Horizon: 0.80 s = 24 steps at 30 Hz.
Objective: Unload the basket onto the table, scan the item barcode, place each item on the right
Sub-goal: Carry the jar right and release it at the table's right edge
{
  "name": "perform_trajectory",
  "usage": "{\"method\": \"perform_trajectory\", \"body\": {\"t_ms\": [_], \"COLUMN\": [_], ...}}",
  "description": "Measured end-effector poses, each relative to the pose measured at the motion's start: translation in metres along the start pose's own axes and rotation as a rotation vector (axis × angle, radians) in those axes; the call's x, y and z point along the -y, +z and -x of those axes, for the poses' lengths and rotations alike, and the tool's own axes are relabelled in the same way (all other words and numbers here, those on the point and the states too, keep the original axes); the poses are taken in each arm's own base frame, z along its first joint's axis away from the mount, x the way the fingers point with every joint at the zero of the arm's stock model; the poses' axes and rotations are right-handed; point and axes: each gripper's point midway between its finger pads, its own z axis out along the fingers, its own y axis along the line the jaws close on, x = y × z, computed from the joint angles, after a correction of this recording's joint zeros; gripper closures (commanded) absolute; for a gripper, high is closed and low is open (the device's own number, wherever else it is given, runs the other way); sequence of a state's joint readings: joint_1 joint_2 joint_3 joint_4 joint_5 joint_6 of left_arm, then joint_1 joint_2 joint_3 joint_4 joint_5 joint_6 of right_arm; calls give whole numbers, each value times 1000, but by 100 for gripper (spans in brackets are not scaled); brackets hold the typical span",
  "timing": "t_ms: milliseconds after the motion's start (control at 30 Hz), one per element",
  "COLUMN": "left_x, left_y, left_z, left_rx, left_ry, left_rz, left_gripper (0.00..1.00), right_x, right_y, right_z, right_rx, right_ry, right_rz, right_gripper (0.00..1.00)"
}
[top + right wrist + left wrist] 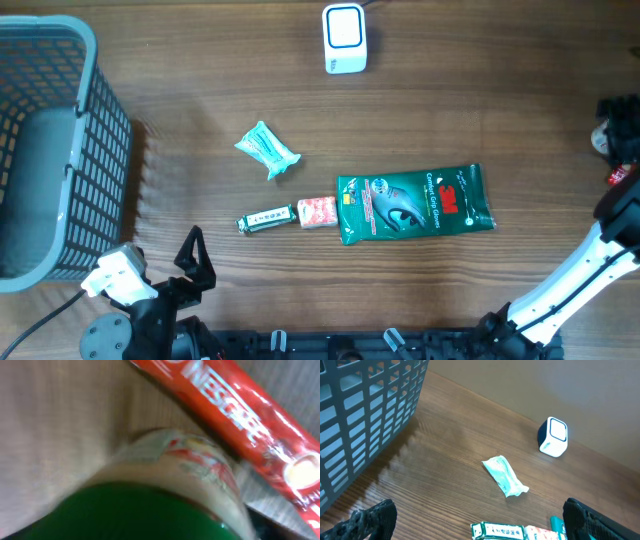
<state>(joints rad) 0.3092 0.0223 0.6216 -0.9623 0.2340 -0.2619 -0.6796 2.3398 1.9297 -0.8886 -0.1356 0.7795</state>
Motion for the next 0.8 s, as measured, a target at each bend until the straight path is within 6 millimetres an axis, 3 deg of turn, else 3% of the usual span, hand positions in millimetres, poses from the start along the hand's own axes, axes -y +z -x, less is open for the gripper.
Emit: {"method": "perform_trajectory", "body": {"t_ms": [100,200,300,367,433,500,633,800], "left_x": [0,0,0,0,0,0,0,0], "left_y": [0,0,0,0,0,0,0,0], "left_z": [0,0,0,0,0,0,0,0], "left_rx": [0,0,0,0,0,0,0,0], "left_ry": [0,0,0,0,0,0,0,0], "left_rz": [0,0,0,0,0,0,0,0], "left_gripper": [0,0,0,0,0,0,0,0], "right_x": [-30,-61,-82,-92,-109,-118,-116,-102], "right_y": [-34,-92,-165,-199,-240,-255,-246,-235], "right_z": [23,39,26,12,-23,-67,-187,-312], "right_rx": [29,91,133,150,149,95,-124,-301], "right_ry": [0,-11,31,33,-10,-71,-236,-449], "right_rz": [123,226,306,347,400,391,247,99], "right_gripper": [1,0,0,0,0,0,0,0]}}
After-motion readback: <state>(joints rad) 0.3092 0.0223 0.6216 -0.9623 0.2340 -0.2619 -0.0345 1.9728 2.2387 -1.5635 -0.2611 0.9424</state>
